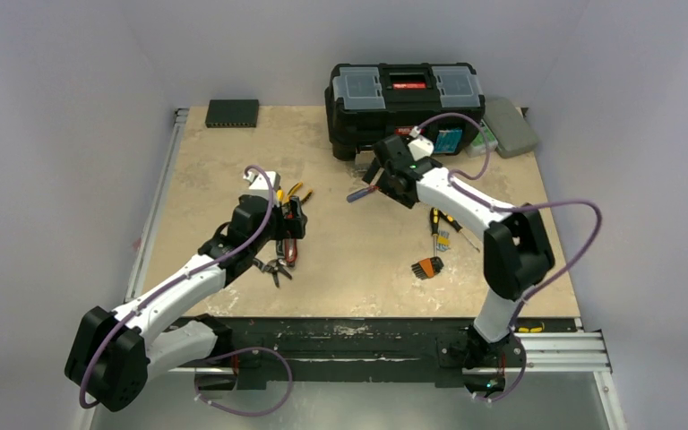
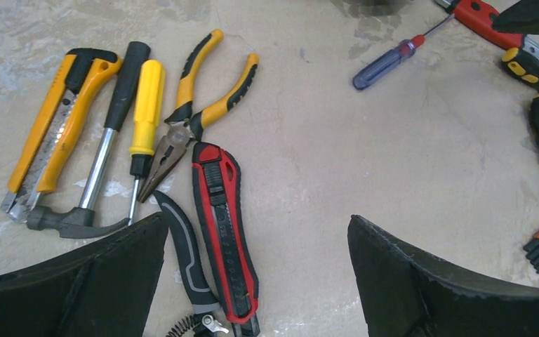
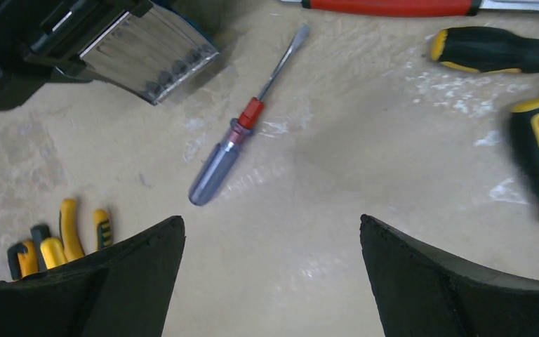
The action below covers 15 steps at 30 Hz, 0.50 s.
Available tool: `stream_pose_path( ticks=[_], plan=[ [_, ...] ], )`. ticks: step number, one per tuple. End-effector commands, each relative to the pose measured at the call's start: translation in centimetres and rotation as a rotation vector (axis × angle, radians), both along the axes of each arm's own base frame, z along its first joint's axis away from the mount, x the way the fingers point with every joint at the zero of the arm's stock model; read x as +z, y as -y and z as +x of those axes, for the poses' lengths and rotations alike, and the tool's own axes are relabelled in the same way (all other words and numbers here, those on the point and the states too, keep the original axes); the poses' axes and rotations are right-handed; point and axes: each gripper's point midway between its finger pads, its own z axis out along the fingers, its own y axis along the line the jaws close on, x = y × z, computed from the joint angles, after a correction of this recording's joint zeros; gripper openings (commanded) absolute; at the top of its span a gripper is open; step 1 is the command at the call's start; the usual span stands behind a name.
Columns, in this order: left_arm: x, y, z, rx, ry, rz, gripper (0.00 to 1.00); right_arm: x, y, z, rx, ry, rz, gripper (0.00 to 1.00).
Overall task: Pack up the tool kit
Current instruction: Move the screwdriver to the center of the board.
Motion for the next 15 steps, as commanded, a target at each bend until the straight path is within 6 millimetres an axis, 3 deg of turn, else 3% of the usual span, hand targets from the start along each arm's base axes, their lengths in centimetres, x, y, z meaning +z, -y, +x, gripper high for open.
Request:
stream_pose_path(
  ticks=[1, 5, 9, 15],
  plan=[
    [0.7, -2.1, 0.3, 0.126, 0.026, 0.021, 0.95, 0.8, -1.9, 2.5, -0.202, 0.036, 0.048, 0.93],
    [0.6, -4.3, 0.4, 0.248, 0.020, 0.063, 0.97, -2.3, -4.1, 4.0, -0.251, 0.003, 0.088, 0.93],
    [0.8, -4.5, 0.3, 0.254, 0.035, 0.052, 0.97, -5.3, -3.7, 3.9, -0.379, -0.074, 0.054, 0.89],
    [0.8, -4.3, 0.3, 0.247, 0.032, 0.050, 0.98, -8.4, -4.6, 5.1, -0.381, -0.098, 0.033, 0.88]
  ],
)
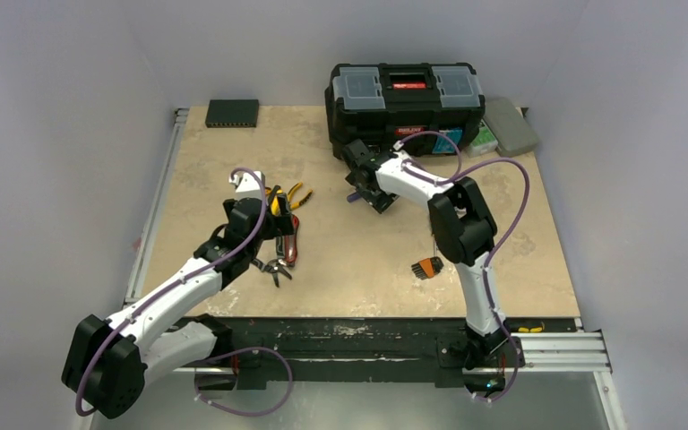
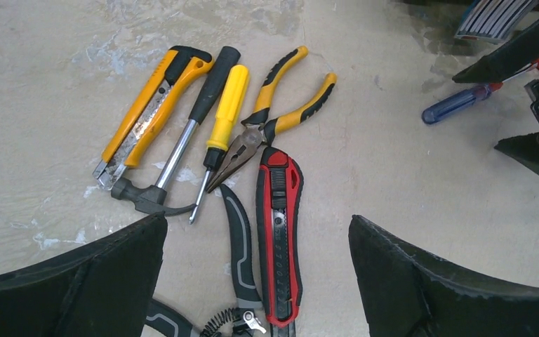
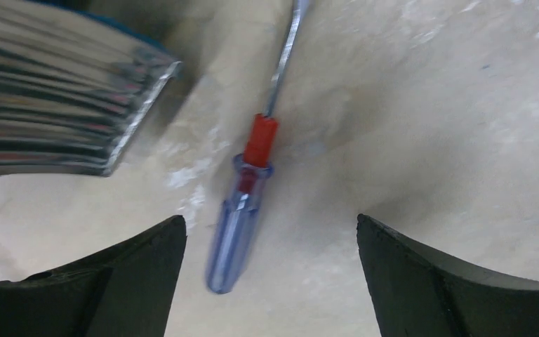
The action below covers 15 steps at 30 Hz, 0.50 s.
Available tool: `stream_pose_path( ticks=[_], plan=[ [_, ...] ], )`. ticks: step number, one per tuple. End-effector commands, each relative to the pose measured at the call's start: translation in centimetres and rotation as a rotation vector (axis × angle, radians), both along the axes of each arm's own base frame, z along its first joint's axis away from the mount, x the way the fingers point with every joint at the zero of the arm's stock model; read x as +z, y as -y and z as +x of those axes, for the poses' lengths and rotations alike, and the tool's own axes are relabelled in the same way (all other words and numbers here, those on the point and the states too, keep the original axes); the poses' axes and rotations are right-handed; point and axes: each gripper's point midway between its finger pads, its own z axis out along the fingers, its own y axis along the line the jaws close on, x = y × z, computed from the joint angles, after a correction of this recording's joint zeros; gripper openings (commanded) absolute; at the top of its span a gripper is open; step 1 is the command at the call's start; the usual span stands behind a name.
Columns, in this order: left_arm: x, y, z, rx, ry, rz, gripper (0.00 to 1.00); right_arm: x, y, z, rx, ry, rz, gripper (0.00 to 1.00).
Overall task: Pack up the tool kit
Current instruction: Move the screwdriver to the center of the board.
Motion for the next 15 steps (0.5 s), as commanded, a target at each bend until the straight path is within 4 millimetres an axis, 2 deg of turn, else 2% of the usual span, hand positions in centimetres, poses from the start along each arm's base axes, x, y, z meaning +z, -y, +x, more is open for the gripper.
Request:
stream_pose_path(
  ticks=[1, 3, 8, 12, 15],
  plan=[
    [0.6, -0.2, 0.1, 0.025, 0.021, -0.010, 0.98, 0.5, 0.1, 1.3, -0.079, 0.031, -0.007, 0.88],
    [0.7, -0.3, 0.1, 0.025, 0.020, -0.006, 0.98, -0.2, 0.0, 1.5, -0.067, 0.019, -0.021, 0.88],
    [0.7, -0.2, 0.1, 0.016, 0.018, -0.003, 0.98, -1.4, 1.1, 0.6, -0.065, -0.045, -0.097, 0.84],
    [0.6, -0.2, 0.1, 0.015, 0.011, 0.006, 0.98, -1.8, 2.5, -0.6, -0.004, -0.080, -0.176, 0.61],
    [0.6, -0.2, 0.1, 0.015, 0.012, 0.008, 0.98, -1.4, 3.7, -1.5, 0.048, -0.103, -0.234, 0.55]
  ],
)
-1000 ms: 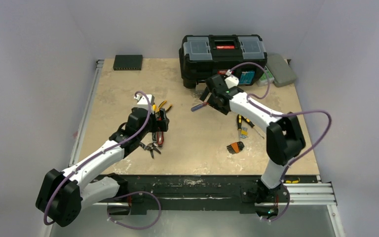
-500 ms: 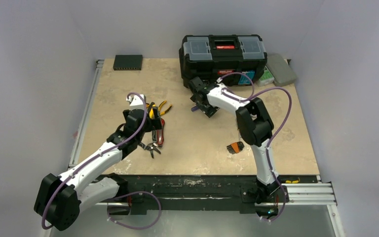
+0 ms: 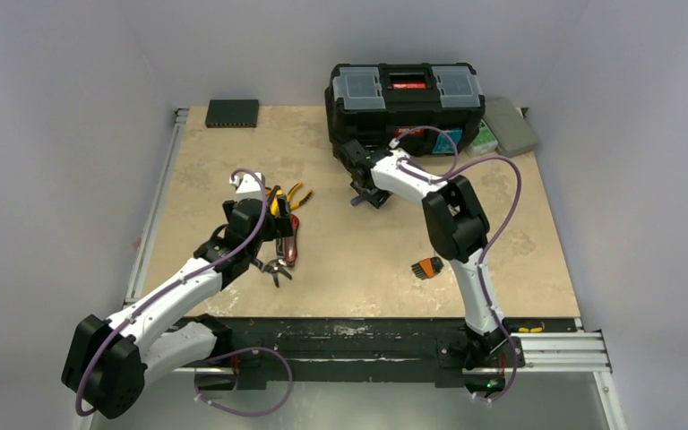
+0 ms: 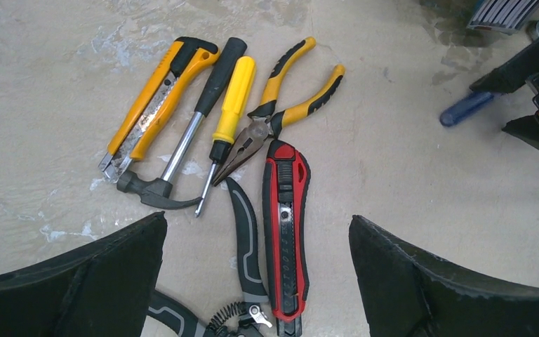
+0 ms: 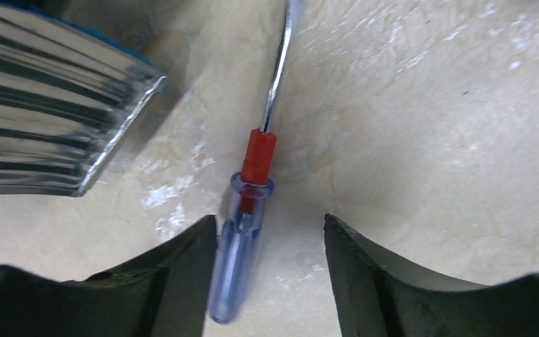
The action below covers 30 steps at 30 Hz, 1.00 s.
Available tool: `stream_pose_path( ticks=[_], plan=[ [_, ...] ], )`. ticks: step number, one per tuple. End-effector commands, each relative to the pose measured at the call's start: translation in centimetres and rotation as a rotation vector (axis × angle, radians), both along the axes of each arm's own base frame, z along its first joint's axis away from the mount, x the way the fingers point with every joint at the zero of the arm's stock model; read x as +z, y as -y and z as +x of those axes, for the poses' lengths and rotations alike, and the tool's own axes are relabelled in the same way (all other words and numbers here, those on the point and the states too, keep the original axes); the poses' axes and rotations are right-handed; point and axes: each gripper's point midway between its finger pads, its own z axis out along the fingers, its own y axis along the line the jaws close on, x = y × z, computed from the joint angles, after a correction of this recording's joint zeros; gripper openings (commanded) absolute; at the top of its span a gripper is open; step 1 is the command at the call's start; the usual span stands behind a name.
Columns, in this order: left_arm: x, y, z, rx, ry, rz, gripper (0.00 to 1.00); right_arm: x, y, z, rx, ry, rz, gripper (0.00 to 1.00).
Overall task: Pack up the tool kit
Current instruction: Move the screwdriver to the center of the board.
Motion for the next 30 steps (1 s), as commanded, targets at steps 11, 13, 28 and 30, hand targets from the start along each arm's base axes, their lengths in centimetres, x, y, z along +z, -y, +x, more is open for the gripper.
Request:
stream_pose_path(
  ticks=[11, 13, 28, 30],
  plan=[
    [0.9, 0.4, 0.4, -0.015, 0.029, -0.004, 0.98, -0.2, 8.9, -4.5, 0.353, -0.128, -0.119, 0.20],
    [0.8, 0.7, 0.4, -0.028, 0.025, -0.007, 0.98, 0.1, 10.2, -5.2, 0.395, -0.150, -0.158, 0.21],
    [0.3, 2.5, 0.5, -0.120, 0.005, -0.028, 0.97, 0.2, 18.9, -8.6, 0.433, -0.222, -0.120, 0.25],
    [0.2, 2.9, 0.5, -0.139, 0.000, -0.027, 0.97, 0.3, 19.5, -8.6, 0.424, -0.219, -0.114, 0.26]
  ],
)
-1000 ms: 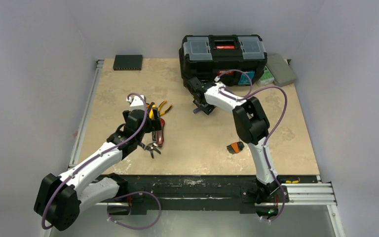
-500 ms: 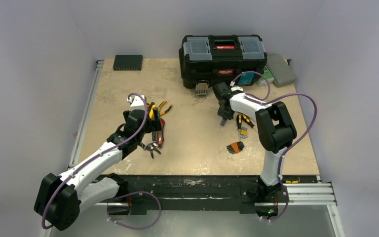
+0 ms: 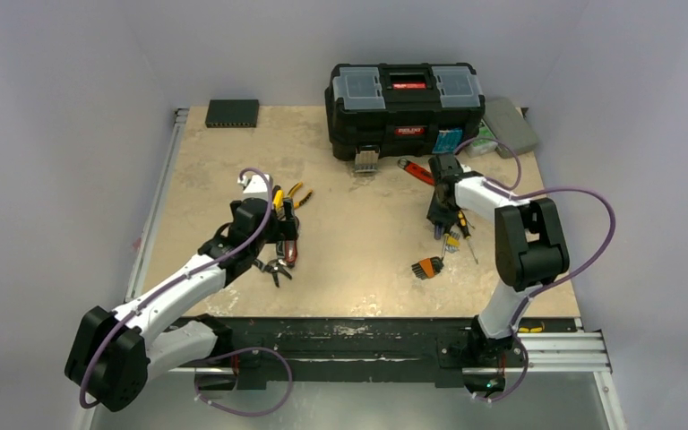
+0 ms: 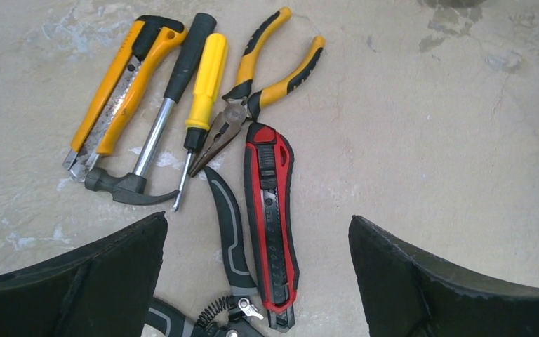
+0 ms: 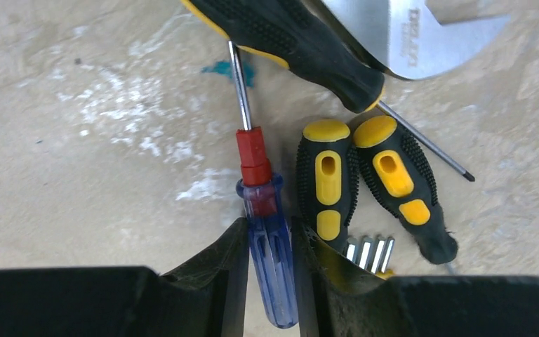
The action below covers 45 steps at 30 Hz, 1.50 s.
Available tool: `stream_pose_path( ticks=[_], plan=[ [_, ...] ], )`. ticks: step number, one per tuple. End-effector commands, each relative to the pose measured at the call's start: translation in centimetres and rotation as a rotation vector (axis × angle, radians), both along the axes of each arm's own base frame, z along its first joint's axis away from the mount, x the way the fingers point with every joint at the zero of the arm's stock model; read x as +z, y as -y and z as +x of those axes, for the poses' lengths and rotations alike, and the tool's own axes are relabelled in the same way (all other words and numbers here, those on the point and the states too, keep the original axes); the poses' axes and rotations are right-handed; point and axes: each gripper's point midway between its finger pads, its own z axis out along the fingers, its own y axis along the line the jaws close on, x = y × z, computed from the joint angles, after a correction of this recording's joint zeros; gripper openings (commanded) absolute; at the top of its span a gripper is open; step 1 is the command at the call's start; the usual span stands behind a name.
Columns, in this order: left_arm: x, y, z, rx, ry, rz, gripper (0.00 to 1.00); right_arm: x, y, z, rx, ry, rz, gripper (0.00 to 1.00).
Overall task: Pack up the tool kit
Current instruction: Move the screwdriver to the center of the board, then adjust the tool at the center of the board.
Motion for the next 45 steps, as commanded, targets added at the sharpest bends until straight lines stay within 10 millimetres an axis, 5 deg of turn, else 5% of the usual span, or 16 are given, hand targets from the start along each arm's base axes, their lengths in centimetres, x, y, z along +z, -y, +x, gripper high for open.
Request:
stream_pose_path(
  ticks=[1, 8, 16, 26, 31, 37, 45],
  plan=[
    [1.2, 1.9, 0.8, -0.073, 0.040, -0.026, 0.97, 1.1, 1.6, 0.1, 0.007, 0.032, 0.003, 0.26],
    [0.8, 3.1, 0.8, -0.132, 0.021, -0.034, 0.97, 1.6, 3.7, -0.5, -0.031, 0.047, 0.016, 0.29],
    [-0.5, 6.6, 1.1, -0.285, -0.069, -0.068, 0.97, 3.8, 2.9, -0.3, 0.007, 0.116, 0.068, 0.58],
    [-4.5, 9.6, 2.3, -0.350, -0.264, -0.071, 0.89, 8.1, 1.7, -0.9, 0.092, 0.216, 0.101, 0.73],
    [-6.4, 8.7, 2.5, -0.286, -0.368, -0.021, 0.88, 10.1, 0.8, -1.6, 0.116, 0.269, 0.127, 0.74],
    [-8.4, 4.5, 2.6, -0.106, -0.480, -0.048, 0.89, 10.8, 0.1, -2.2, 0.135, 0.288, 0.144, 0.77],
    [-8.2, 0.6, 3.2, 0.025, -0.466, -0.227, 0.91, 10.7, -0.1, -2.5, 0.134, 0.294, 0.153, 0.78]
  ],
)
